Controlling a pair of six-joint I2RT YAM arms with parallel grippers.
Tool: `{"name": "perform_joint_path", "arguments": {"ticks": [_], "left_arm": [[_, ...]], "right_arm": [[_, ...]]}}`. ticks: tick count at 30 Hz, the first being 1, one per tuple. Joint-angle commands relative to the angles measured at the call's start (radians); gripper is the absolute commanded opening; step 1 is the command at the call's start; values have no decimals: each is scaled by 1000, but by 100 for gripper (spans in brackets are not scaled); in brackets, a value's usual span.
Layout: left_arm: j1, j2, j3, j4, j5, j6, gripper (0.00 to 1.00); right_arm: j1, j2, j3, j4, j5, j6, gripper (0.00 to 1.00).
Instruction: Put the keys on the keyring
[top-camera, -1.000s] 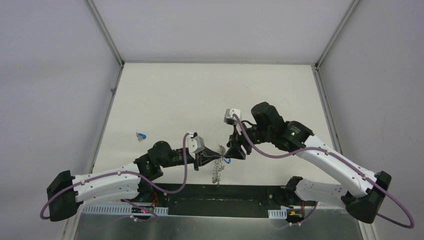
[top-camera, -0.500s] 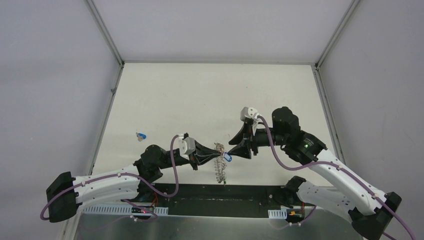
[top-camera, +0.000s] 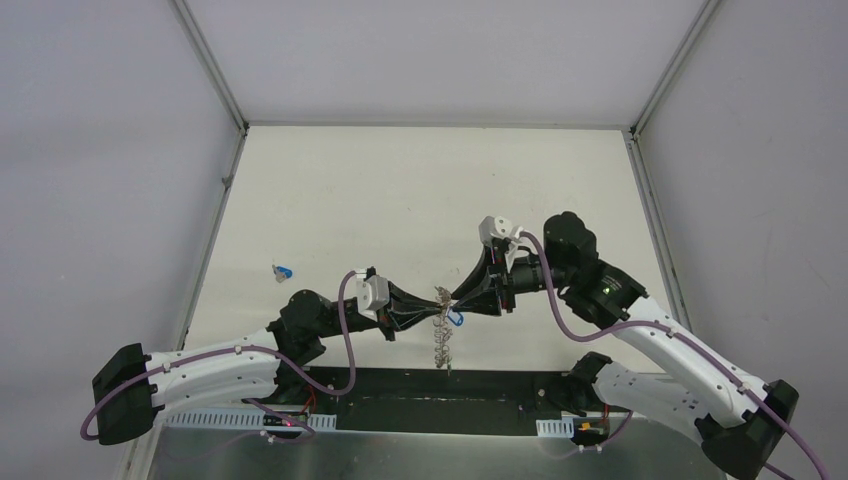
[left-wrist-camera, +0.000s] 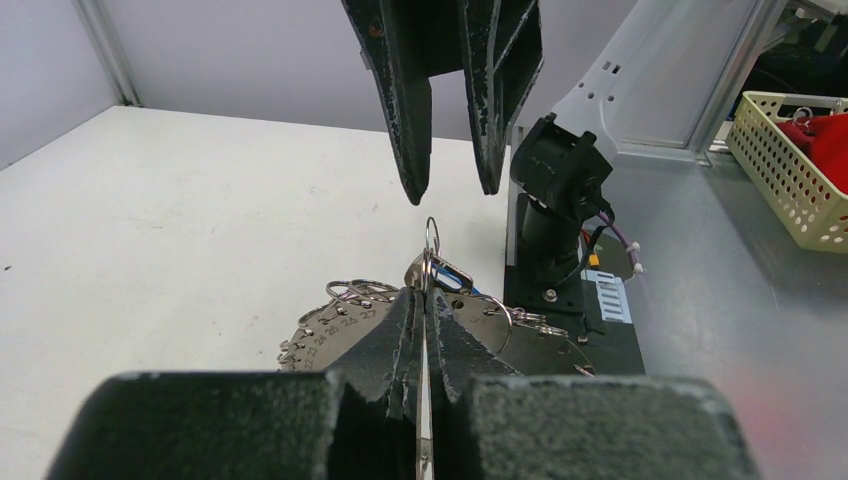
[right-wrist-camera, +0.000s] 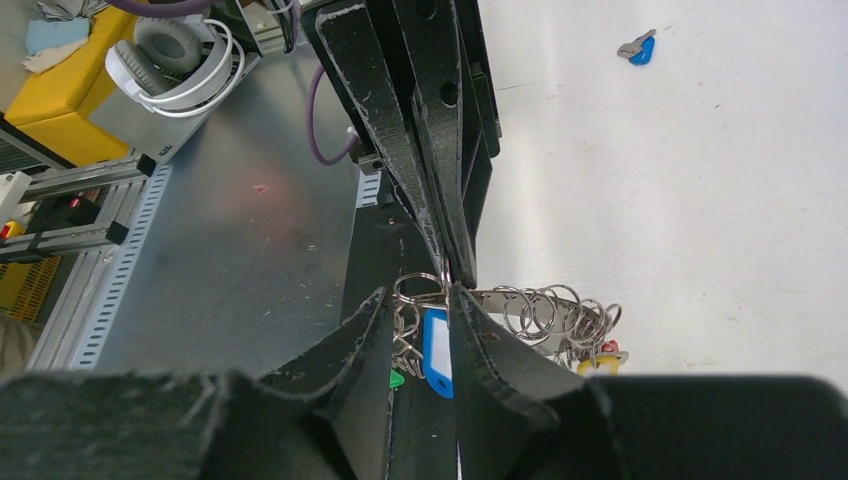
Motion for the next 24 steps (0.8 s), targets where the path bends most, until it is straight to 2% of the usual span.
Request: {"name": "perform_joint_path", "arguments": {"ticks": [1,12,22,24], "left_arm": [[-8,-9,20,115,23,-8,0],[-8,-2,27,115,30,-8,0],[-8,-3,27,113,27,-8,0],[-9,-3,27,114,27,-6,0]], "right_arm": [[-5,22,-9,55,-41,7,29],[-4,50,-20,58,-21,32,19],[-5,39,-42,57,5,30,1],[-5,34,-48,56,11,27,0]]}}
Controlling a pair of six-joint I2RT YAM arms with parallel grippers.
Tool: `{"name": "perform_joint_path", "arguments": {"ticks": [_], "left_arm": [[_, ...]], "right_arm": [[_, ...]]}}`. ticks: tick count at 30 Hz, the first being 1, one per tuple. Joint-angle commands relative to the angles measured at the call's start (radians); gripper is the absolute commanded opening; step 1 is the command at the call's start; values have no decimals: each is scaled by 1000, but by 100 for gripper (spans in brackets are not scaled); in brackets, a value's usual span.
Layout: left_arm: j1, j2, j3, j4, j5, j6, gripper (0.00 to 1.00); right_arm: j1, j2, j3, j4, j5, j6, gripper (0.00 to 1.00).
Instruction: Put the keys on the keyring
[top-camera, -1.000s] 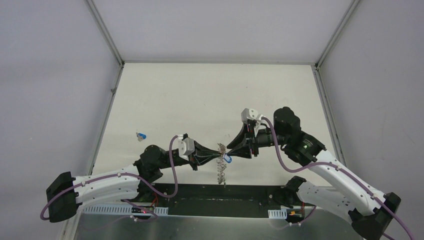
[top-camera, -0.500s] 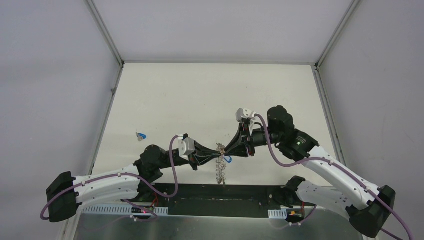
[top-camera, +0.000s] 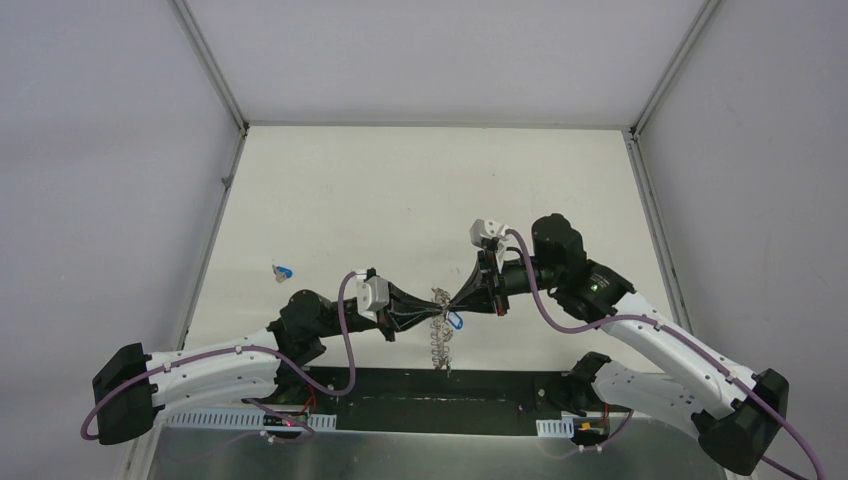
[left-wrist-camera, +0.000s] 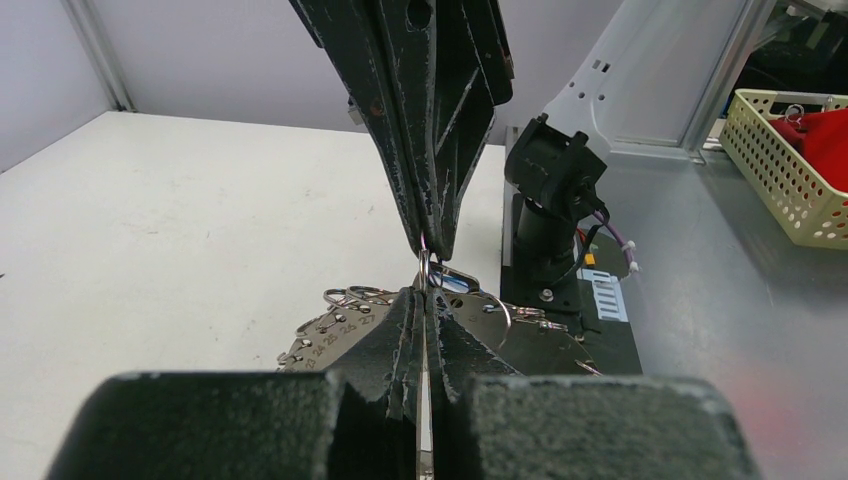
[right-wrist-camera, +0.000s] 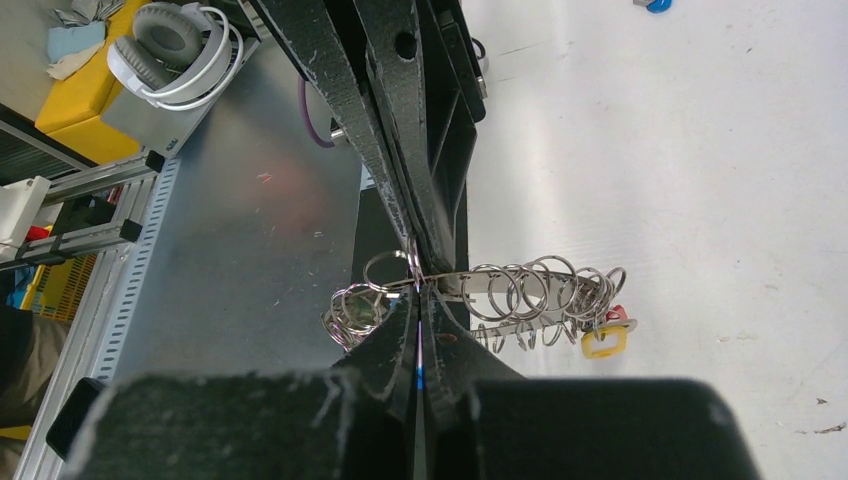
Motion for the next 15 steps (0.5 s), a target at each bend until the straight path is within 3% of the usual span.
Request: {"name": "perform_joint_path", "arguments": {"ticks": [1,15], "left_arm": [[-8,-8,25,104,8,-8,0],[-8,-11,19,116,7,-10,0]], "right_arm": [[-6,-20,-9,39,17,-3,0],[-5,-37,-38,23,34,-12,0]]}}
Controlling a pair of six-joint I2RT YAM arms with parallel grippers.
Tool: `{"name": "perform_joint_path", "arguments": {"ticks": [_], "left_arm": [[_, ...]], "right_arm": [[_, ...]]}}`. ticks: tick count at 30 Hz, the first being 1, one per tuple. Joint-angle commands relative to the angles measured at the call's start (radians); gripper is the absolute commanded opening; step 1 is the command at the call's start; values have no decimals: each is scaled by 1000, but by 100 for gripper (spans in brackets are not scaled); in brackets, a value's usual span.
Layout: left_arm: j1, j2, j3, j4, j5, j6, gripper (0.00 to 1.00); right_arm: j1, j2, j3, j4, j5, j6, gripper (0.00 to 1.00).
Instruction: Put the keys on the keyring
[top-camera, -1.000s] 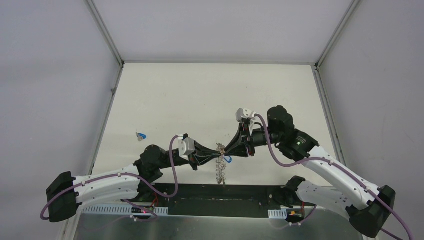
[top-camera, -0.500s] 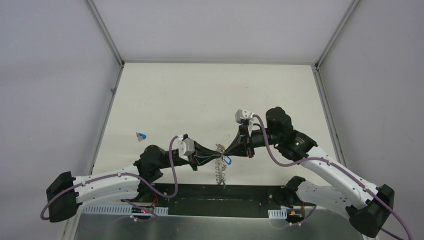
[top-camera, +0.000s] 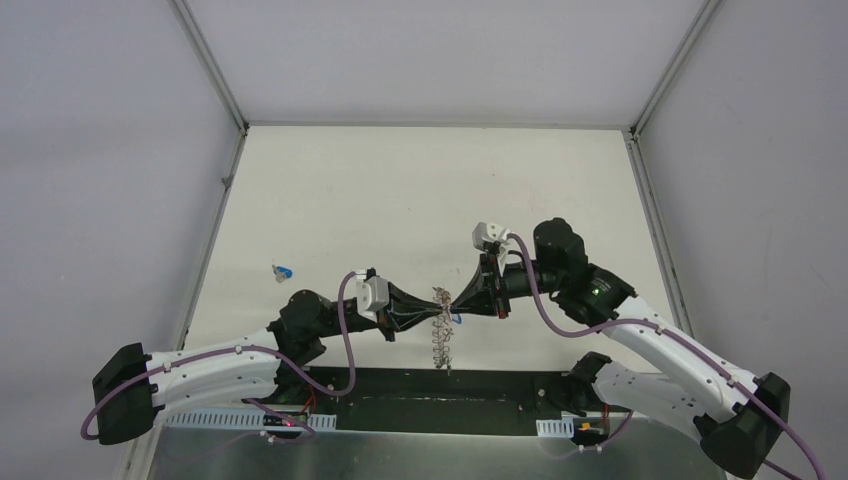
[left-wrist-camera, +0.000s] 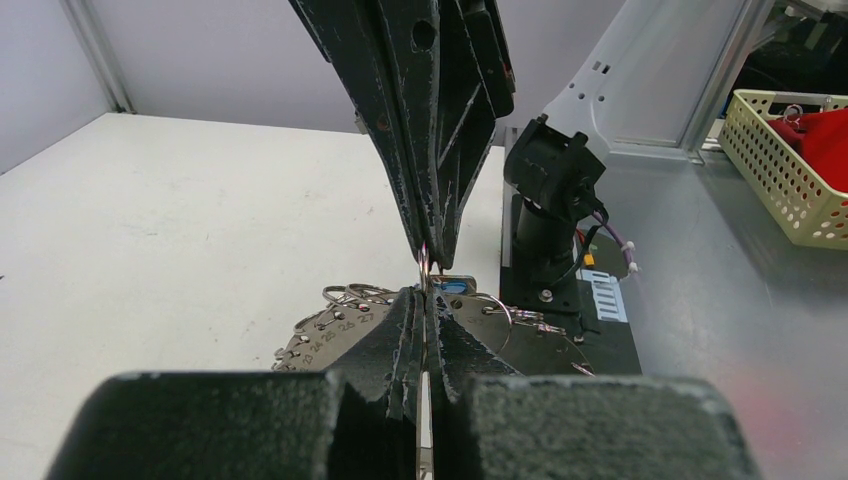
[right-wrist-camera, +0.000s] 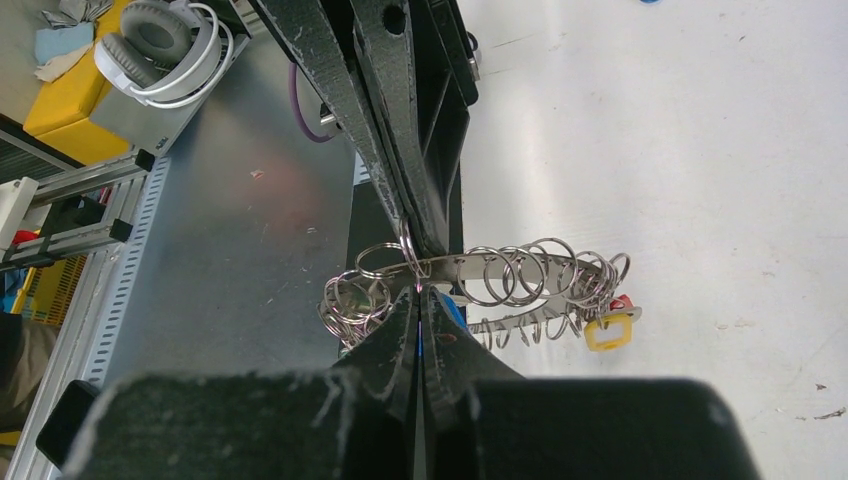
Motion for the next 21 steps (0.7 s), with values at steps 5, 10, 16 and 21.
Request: {"name": "perform_joint_path", "arguments": {"ticks": [5,10,16,21], "left_arm": [[-8,-11,19,116,7,-9,0],[-9,-9,20,119,6,-9,0],[-9,2,21,125,6,-12,0],[-8,0,20,121,7,-12,0]], "right_arm": [[-6,2,-3,17,18,-10,0],[-7,23,-3,10,23,-14,0],[-6,46,4,8,34,-6,1],[-7,28,15,-6,65,-14,29]]}}
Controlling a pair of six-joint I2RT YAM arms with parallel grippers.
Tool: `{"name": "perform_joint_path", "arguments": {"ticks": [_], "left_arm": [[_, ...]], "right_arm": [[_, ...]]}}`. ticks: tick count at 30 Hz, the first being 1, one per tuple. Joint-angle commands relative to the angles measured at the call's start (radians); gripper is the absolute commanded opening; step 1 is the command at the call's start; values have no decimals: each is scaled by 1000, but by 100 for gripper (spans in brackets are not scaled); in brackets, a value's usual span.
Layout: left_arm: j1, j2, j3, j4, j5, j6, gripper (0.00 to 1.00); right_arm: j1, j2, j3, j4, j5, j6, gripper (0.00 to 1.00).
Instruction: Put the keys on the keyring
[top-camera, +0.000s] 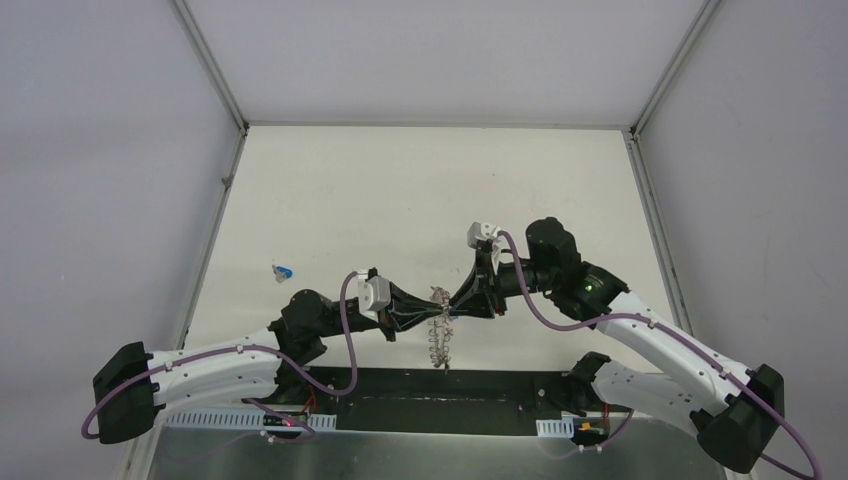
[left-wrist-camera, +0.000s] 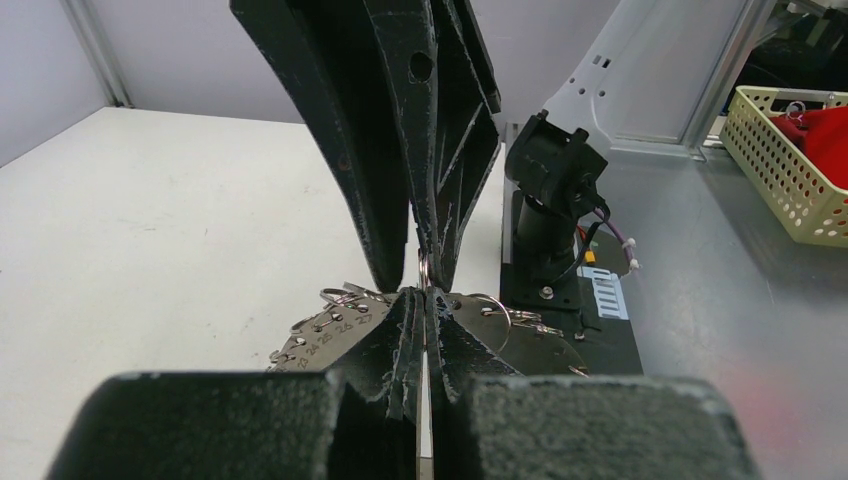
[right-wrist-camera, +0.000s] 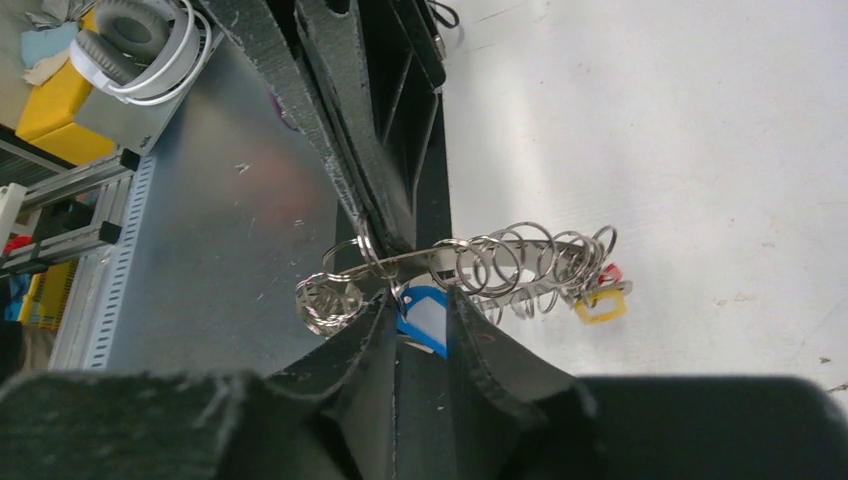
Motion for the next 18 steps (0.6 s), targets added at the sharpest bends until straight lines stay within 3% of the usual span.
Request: {"name": "perform_joint_path", "arguments": {"ticks": [1,8,18], "left_arm": [[-10,-13,20,118,7,-12,0],[-9,-21,15,107,4,-15,0],[-9,-15,18,110,7,-17,0]], "right_arm": [[-5,-27,20,-1,66,-14,34],[-5,-172,-18,4,156,-89,53],[-4,-225,-97,188,29,-98,50]]}}
